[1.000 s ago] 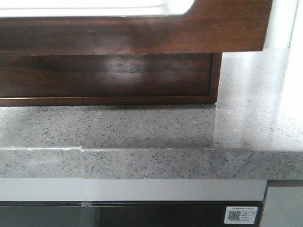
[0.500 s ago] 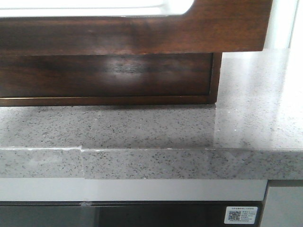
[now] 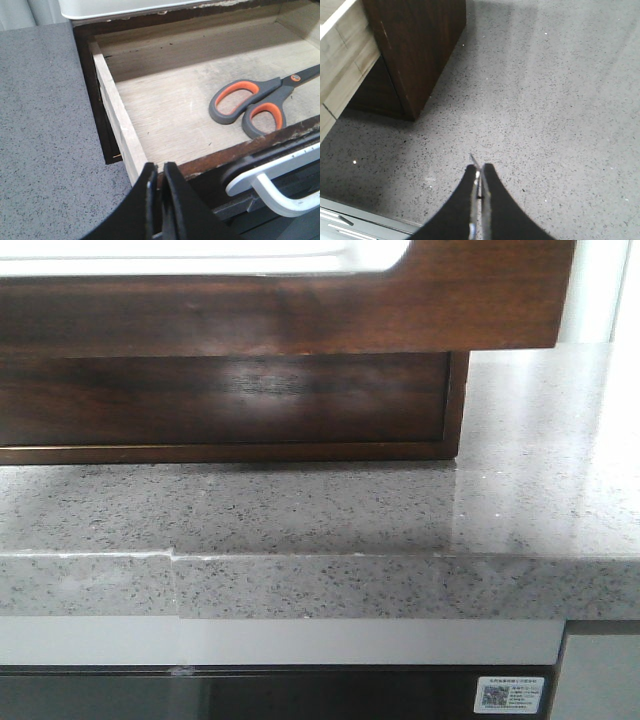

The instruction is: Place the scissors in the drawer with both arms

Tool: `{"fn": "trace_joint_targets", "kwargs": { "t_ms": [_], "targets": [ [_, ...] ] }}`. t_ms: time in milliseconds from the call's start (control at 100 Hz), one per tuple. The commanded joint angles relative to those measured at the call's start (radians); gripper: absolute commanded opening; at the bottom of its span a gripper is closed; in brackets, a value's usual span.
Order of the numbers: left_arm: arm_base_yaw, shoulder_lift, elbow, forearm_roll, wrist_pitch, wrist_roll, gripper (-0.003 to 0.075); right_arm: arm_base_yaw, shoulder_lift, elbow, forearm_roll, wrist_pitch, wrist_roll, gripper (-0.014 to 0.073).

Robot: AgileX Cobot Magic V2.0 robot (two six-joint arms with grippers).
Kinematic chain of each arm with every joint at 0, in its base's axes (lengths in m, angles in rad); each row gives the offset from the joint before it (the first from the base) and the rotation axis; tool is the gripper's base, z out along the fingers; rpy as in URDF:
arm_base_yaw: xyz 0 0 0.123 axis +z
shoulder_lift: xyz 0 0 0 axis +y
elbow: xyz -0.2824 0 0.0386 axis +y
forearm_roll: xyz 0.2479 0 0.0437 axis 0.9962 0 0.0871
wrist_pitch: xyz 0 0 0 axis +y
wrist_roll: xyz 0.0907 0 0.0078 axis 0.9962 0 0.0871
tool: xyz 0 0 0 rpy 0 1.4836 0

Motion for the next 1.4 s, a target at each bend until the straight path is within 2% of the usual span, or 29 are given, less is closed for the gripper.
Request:
{"fn": "trace_joint_targets", "kwargs": {
  "t_ms": [0, 260, 340, 560, 800, 890, 980, 1130, 1340, 1390],
  "targets": [
    [-0.008, 0.016, -0.026, -0.025, -0.055, -0.012, -0.0020, -0.005, 0.000, -0.023, 0.017, -0.064, 0.000, -0.0069],
    [-0.008, 0.016, -0.026, -0.025, -0.055, -0.012, -0.0020, -0.005, 0.000, -0.023, 0.017, -0.064, 0.000, -0.0069],
    [-0.038, -0.003, -0.025, -0.024, -0.062, -0.012, -0.0020, -0.005, 0.000, -0.023, 0.017, -0.064, 0.000, -0.0069],
    [0.012, -0.203, 0.110, 0.083, -0.135, -0.016, -0.0020, -0.005, 0.000, -0.023, 0.017, -0.064, 0.000, -0.0069],
    [0.074, -0.400, 0.389, 0.110, -0.389, -0.022, -0.0020, -0.005, 0.000, -0.023, 0.017, -0.064, 0.000, -0.0069],
    [0.111, -0.459, 0.495, 0.133, -0.485, -0.083, -0.0020, -0.005, 0.000, -0.023, 0.017, -0.064, 0.000, -0.0069],
    [0.129, -0.507, 0.571, 0.198, -0.519, -0.177, -0.0020, -0.005, 0.000, -0.023, 0.017, -0.064, 0.000, -0.0069],
    [0.130, -0.511, 0.659, 0.305, -0.600, -0.328, -0.0020, -0.005, 0.000, -0.023, 0.017, -0.066, 0.000, -0.0069],
    [0.126, -0.511, 0.795, 0.312, -0.873, -0.337, -0.0020, -0.005, 0.000, -0.023, 0.017, -0.064, 0.000, -0.0069],
    [0.118, -0.511, 0.788, 0.312, -0.846, -0.338, -0.0020, -0.005, 0.000, -0.023, 0.017, -0.064, 0.000, -0.0069]
  ]
}}
